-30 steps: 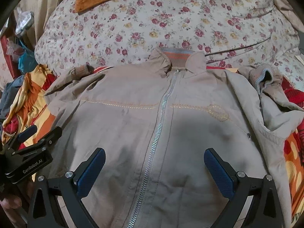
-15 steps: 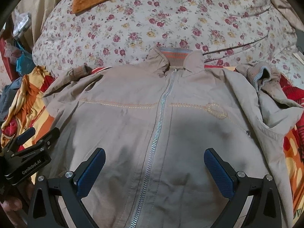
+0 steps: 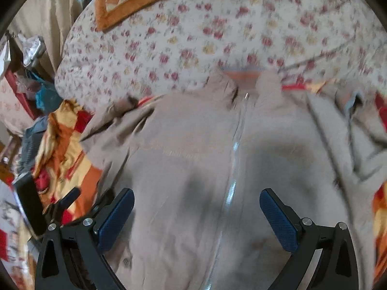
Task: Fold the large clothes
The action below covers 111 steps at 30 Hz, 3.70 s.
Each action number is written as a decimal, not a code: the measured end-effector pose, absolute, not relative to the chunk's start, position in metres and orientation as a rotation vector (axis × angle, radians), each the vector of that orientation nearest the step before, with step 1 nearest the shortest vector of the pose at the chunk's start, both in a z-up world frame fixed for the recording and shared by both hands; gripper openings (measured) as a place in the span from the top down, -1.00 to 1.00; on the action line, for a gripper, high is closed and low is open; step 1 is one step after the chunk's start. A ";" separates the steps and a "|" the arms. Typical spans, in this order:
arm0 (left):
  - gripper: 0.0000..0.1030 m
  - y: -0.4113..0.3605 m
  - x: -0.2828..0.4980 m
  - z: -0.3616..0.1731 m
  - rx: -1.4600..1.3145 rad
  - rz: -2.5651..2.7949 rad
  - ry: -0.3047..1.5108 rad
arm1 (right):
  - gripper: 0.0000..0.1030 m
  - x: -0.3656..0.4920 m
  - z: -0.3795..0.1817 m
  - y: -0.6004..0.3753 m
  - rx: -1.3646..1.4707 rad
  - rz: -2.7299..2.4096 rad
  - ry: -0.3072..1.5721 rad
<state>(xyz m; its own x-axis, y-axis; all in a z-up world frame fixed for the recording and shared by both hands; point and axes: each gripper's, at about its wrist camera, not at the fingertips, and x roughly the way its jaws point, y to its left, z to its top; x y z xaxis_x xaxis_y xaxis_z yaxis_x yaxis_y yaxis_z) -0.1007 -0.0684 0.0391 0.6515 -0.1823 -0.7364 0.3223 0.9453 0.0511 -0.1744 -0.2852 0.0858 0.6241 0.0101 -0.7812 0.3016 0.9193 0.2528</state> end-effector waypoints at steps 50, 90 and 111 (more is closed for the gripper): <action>0.87 -0.012 0.132 0.068 -0.049 -0.228 0.942 | -1.00 -0.160 0.015 -0.303 0.283 -0.288 0.876; -0.09 -0.043 -0.031 0.045 0.024 -0.370 1.025 | 0.65 -0.122 0.052 -0.298 0.194 -0.094 0.832; -0.13 -0.026 -0.043 0.055 0.103 -0.201 0.946 | 0.21 -0.230 0.059 -0.394 0.146 -0.380 0.952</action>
<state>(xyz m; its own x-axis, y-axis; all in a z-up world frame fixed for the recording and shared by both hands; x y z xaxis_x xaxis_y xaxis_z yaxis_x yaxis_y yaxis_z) -0.0426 -0.0258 0.0554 0.5680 -0.1258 -0.8133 0.2154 0.9765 -0.0006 -0.2300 -0.3945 0.0595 0.5196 -0.2521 -0.8164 0.3791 0.9243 -0.0441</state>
